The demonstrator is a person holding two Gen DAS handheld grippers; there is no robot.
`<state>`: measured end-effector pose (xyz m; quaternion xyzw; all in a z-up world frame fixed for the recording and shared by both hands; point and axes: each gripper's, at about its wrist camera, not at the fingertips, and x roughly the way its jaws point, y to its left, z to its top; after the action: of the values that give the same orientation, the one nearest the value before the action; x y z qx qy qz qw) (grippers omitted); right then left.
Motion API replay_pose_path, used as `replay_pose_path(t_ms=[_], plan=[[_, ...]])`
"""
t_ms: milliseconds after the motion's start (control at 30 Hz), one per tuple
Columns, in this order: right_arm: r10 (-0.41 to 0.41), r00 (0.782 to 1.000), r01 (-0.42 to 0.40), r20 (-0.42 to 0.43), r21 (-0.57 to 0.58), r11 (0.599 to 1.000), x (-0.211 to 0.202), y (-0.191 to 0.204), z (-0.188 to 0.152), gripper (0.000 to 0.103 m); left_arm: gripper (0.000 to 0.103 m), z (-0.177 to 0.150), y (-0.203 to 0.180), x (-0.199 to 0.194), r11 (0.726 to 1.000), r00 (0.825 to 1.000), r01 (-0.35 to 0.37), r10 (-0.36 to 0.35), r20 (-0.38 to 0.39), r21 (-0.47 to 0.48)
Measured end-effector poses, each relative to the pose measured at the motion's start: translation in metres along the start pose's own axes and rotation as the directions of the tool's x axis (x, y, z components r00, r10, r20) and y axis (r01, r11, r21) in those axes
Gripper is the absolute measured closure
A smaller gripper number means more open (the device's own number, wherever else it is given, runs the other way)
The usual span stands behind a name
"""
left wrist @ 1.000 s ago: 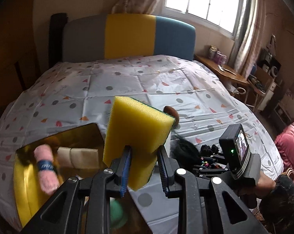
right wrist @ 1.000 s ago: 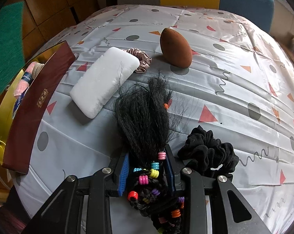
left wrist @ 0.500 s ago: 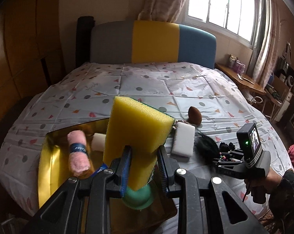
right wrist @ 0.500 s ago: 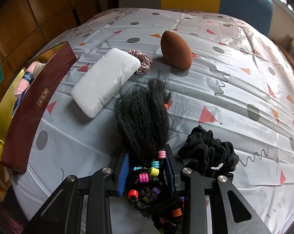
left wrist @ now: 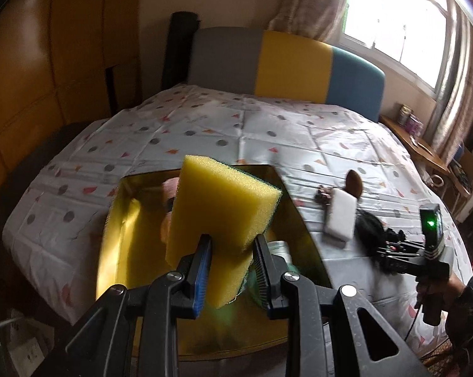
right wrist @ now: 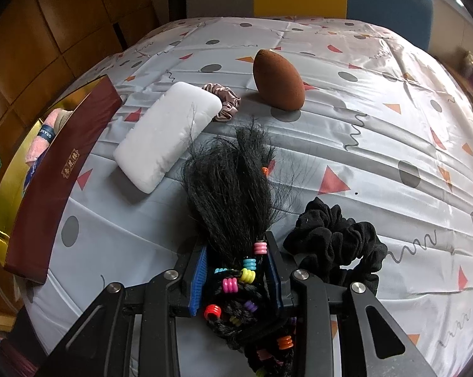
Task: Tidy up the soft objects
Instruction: 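Carry the yellow sponge into the tray and open the left tool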
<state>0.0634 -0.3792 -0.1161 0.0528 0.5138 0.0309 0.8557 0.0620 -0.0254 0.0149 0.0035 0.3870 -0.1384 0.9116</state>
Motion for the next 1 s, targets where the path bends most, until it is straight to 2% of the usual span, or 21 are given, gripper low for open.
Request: replay_pose_path(t_ms=[167, 400, 633, 767, 833, 900, 1000], plan=[[-0.007, 1.0, 0.007, 0.002, -0.008, 1.0, 0.0, 0.002, -0.001, 0.07, 0.077, -0.008, 0.04, 0.001, 0.997, 0.999, -0.031, 0.029, -0.018, -0.072], [-0.021, 1.0, 0.021, 0.002, -0.023, 1.0, 0.002, 0.004, -0.001, 0.07, 0.077, -0.018, 0.082, 0.018, 0.987, 0.996, -0.042, 0.029, -0.085, -0.157], [-0.033, 0.999, 0.033, 0.001, -0.036, 0.999, 0.002, 0.005, 0.0, 0.07, 0.077, -0.003, 0.091, 0.048, 0.984, 0.991, -0.05, 0.027, -0.134, -0.174], [-0.038, 0.999, 0.038, 0.001, -0.036, 0.999, 0.002, 0.006, 0.0, 0.07, 0.076, 0.011, 0.096, 0.081, 0.981, 0.979, -0.064, 0.026, -0.2, -0.186], [-0.039, 0.999, 0.039, 0.0, -0.037, 0.999, 0.002, 0.007, 0.0, 0.07, 0.075, 0.016, 0.1, 0.095, 0.976, 0.975, -0.102, 0.06, -0.214, -0.191], [-0.039, 0.999, 0.039, 0.0, -0.036, 0.999, 0.003, 0.007, 0.0, 0.07, 0.069, 0.022, 0.102, 0.106, 0.975, 0.973, -0.11, 0.065, -0.223, -0.195], [-0.039, 0.999, 0.039, 0.0, -0.036, 0.999, 0.002, 0.007, 0.0, 0.07, 0.065, 0.028, 0.106, 0.119, 0.972, 0.97, -0.123, 0.076, -0.233, -0.199]])
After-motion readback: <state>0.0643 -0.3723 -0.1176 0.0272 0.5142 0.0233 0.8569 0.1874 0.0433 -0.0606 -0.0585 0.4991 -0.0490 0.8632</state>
